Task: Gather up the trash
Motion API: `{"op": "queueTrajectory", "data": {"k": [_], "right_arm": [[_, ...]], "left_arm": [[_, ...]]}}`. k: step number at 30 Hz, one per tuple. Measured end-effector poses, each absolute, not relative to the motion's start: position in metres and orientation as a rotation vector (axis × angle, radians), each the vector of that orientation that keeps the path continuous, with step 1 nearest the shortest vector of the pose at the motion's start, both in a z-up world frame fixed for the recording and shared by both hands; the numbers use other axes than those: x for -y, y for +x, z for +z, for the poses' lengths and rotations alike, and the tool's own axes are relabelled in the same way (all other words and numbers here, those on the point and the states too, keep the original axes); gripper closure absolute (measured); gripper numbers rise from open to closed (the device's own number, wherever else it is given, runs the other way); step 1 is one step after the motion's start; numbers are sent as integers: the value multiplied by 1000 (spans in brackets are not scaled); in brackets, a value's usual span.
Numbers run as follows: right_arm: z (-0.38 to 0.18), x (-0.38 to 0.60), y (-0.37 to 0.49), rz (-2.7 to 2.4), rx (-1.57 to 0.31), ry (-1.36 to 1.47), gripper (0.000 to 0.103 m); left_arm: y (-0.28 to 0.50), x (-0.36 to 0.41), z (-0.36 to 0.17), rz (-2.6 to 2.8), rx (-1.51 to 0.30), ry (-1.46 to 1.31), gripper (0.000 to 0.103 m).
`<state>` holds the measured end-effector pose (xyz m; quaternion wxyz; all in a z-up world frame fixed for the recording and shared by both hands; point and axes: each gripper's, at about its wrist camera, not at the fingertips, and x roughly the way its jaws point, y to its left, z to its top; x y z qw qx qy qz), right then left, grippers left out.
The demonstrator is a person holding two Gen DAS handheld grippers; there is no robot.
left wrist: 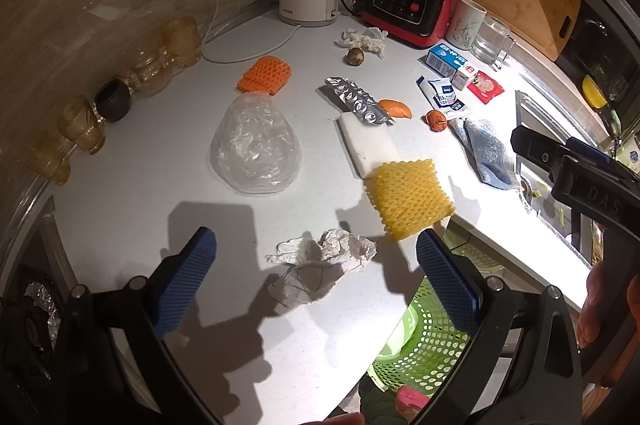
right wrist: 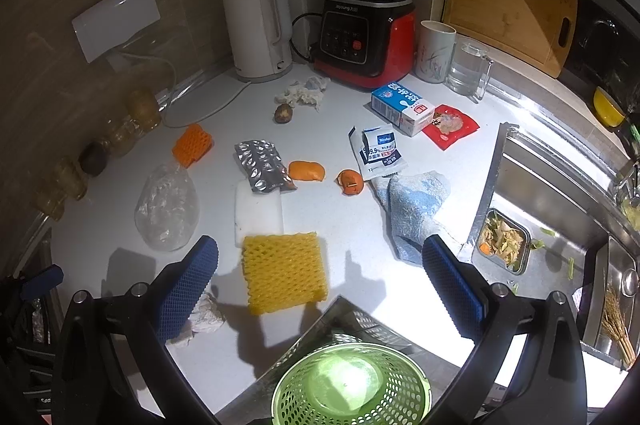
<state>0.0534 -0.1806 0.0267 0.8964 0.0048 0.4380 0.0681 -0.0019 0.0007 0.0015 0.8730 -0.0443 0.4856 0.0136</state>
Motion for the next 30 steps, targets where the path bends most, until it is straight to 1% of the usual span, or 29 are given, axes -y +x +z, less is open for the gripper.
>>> {"op": "queueTrajectory", "data": {"k": [30], "right_arm": [[34,180,47,138,-898,-3,2]], "left_arm": [[-4,-2,5,24,-1012,-97,7]]}}
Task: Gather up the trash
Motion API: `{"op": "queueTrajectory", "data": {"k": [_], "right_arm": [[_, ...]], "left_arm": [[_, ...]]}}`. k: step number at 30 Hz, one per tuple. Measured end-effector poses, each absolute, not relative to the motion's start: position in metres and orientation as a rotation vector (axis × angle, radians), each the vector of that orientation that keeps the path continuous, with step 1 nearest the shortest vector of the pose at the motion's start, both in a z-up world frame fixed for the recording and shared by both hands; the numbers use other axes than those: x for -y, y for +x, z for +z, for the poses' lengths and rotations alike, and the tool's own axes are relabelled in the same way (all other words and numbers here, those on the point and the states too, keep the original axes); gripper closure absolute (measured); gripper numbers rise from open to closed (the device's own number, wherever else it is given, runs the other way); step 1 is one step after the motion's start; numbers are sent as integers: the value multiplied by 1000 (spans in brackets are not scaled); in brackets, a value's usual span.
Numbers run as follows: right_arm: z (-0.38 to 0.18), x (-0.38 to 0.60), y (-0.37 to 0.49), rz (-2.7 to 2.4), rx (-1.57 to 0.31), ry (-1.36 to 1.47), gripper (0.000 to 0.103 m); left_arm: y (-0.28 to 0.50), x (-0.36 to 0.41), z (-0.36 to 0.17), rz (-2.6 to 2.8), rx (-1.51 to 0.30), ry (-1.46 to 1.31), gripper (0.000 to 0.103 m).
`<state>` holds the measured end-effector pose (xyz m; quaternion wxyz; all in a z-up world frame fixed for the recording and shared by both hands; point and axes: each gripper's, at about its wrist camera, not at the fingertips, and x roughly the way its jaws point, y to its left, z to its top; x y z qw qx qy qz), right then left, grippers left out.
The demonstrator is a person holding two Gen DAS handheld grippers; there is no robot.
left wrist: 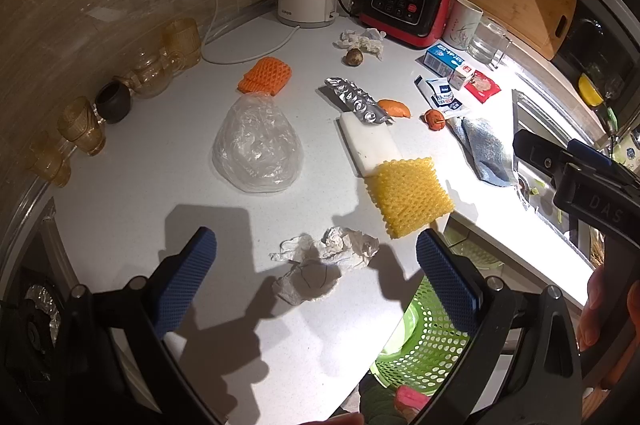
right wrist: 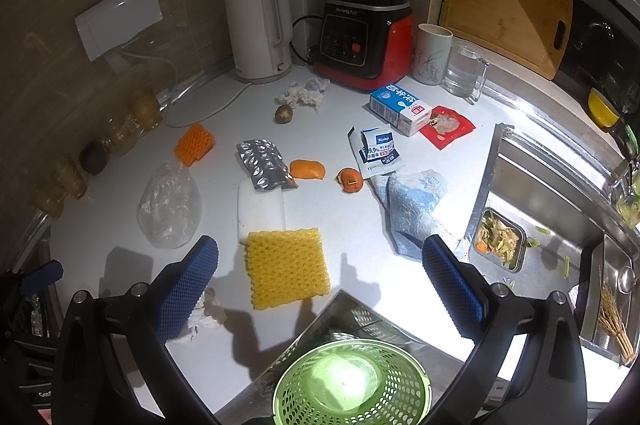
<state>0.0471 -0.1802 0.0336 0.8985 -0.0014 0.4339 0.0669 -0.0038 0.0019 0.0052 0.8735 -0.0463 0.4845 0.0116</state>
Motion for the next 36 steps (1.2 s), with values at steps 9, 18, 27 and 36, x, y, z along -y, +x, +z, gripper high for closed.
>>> {"op": "queueTrajectory", "data": {"k": [9,18,27,36], "right_arm": [[33,180,47,138,-898,-4,2],[33,180,46,137,-899,-5,2],[34,182,45,141,-901,0,2],[31,181,45,143,-912,2,2]], "left_arm": [[-4,-2,5,22,-1012,-96,7],[-4,-2,6,22,-1011,-94,7],[-4,-3,6,17,-1009,-97,7],[-5,-3,2,12,-1008,-94,7]]}}
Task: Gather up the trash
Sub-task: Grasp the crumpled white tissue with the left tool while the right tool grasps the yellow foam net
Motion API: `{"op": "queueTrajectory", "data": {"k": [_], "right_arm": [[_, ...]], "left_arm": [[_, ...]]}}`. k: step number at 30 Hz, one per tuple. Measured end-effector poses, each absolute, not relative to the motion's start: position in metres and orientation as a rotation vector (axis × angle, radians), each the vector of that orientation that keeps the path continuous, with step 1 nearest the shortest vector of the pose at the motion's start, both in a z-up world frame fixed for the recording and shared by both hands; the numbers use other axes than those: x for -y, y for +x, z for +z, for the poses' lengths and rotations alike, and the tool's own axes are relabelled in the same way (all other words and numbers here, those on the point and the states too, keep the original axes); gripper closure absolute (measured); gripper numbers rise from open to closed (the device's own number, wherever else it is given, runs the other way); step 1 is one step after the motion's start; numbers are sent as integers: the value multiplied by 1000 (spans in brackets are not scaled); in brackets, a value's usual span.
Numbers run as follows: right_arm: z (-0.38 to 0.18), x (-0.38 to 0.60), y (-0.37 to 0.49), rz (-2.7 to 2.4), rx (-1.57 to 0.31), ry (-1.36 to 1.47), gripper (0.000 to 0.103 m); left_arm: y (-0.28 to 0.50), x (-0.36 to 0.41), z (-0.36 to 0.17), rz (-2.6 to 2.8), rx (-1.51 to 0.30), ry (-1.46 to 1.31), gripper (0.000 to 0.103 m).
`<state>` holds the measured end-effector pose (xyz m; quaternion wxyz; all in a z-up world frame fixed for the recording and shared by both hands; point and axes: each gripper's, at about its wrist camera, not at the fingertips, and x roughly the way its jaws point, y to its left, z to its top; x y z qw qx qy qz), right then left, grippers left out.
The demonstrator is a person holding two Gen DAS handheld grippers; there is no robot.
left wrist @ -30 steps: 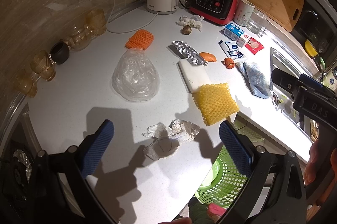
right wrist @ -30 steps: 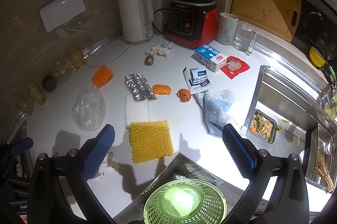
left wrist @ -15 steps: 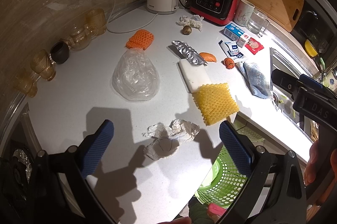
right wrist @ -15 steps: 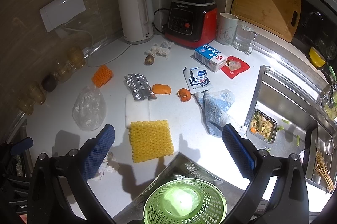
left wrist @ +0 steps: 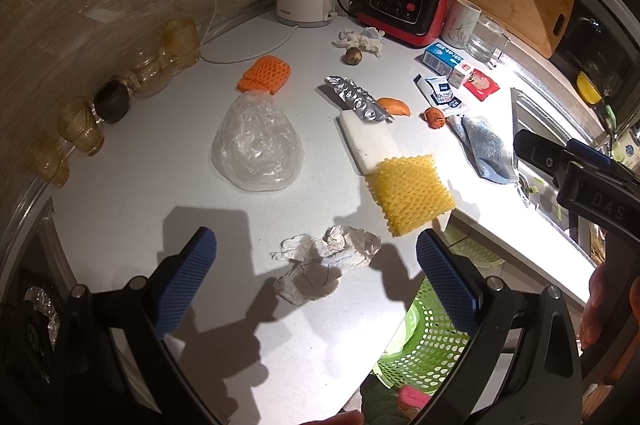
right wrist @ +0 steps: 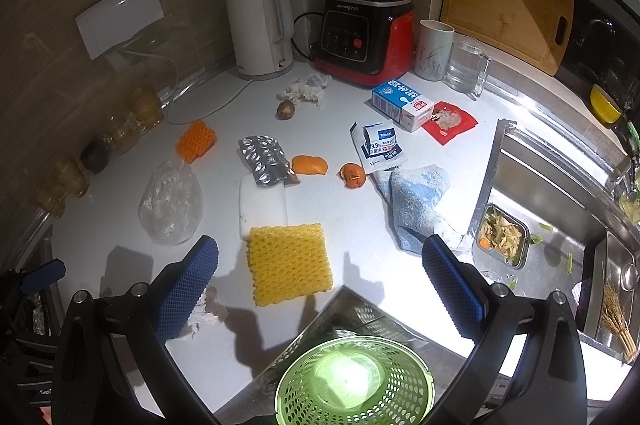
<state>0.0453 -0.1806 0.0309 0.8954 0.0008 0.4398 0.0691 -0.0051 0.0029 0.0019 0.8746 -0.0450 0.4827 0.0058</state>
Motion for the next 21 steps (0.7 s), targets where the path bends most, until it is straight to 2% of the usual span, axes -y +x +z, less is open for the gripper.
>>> {"op": "queueTrajectory", "data": {"k": [9,21], "right_arm": [[14,173,43,208,-899,-3,2],[-64,162,44,265,-972,-45,2]], "left_arm": [[-10,-14,-12,-77,-968,-84,7],[-4,-16,-86,-231,-1015,2,7]]}}
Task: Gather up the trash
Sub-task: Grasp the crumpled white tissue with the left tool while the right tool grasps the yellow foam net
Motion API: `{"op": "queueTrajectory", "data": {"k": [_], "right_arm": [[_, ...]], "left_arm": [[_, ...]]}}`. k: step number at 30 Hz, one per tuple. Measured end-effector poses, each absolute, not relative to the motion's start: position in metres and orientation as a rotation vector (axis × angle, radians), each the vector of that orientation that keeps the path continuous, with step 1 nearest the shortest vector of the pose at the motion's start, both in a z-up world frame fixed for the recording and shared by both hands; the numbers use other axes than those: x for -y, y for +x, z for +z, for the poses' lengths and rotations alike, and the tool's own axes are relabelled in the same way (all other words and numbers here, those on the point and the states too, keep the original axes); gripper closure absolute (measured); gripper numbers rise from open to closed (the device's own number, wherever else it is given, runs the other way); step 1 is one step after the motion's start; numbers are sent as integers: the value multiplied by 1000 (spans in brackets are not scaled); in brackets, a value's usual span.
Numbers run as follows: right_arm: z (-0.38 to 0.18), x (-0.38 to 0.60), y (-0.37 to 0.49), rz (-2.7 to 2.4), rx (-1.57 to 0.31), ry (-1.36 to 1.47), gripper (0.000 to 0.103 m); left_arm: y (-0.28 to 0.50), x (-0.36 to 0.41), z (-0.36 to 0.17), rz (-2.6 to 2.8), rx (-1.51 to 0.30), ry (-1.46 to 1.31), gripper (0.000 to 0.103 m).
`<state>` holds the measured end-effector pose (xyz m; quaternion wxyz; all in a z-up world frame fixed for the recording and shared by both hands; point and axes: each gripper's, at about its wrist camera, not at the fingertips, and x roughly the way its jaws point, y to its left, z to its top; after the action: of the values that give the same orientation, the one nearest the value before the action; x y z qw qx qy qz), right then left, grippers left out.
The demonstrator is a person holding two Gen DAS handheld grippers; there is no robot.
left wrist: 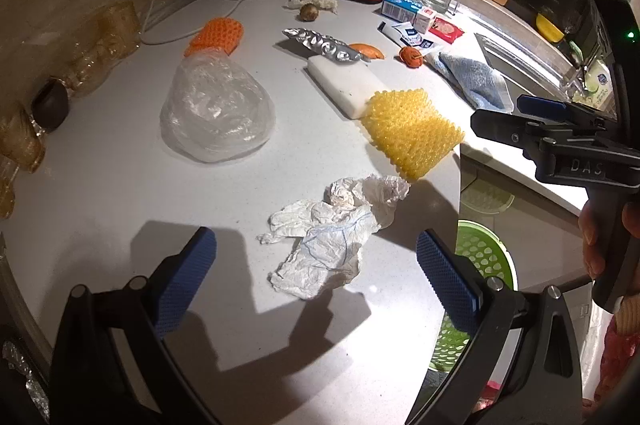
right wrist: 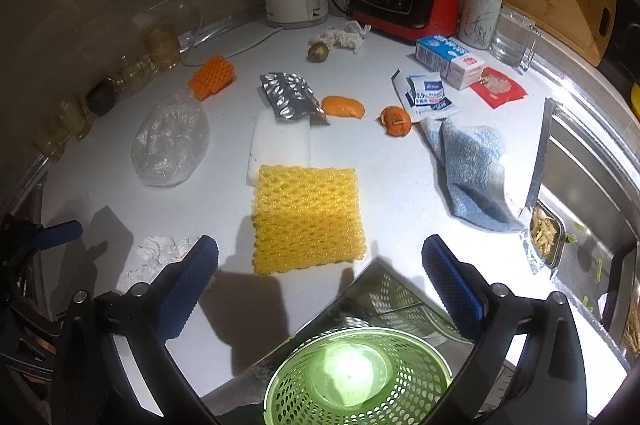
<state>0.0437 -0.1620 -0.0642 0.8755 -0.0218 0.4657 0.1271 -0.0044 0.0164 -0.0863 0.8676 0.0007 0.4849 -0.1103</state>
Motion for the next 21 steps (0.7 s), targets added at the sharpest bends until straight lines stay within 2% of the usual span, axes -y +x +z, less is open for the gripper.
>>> {"op": "queueTrajectory", "data": {"k": [4,5,7,9,10,12,13,14,21], "right_arm": [[-80,168,47,251,-989,-33,2],[-82,170,48,248,-989,-30,2],[-85,172,49,248,-984,-21,2],[-88,170,52,252,-988,-16,2],[-88,168,54,259,-989,-16,2],[-90,161,59,270,-986,-28,2],[-92,157,62,273,-985,-39,2],[-94,153,64,271,-986,-52,2],[-116,148,92,209,-1038,-2,2]], "left_arm": [[5,-6,-112,-255,-1058,3,8],[6,-3,-117,-259,-1065,9,12],[9,4,-127,-259,-1082,17,23],[9,9,-136,-259,-1105,19,42],[9,11,-139,-249,-1102,29,44],[7,12,-137,-244,-1090,43,63],[6,11,-136,-241,-1085,44,68],[7,10,-135,-251,-1093,29,78],[6,-4,-127,-265,-1061,-37,81]]}}
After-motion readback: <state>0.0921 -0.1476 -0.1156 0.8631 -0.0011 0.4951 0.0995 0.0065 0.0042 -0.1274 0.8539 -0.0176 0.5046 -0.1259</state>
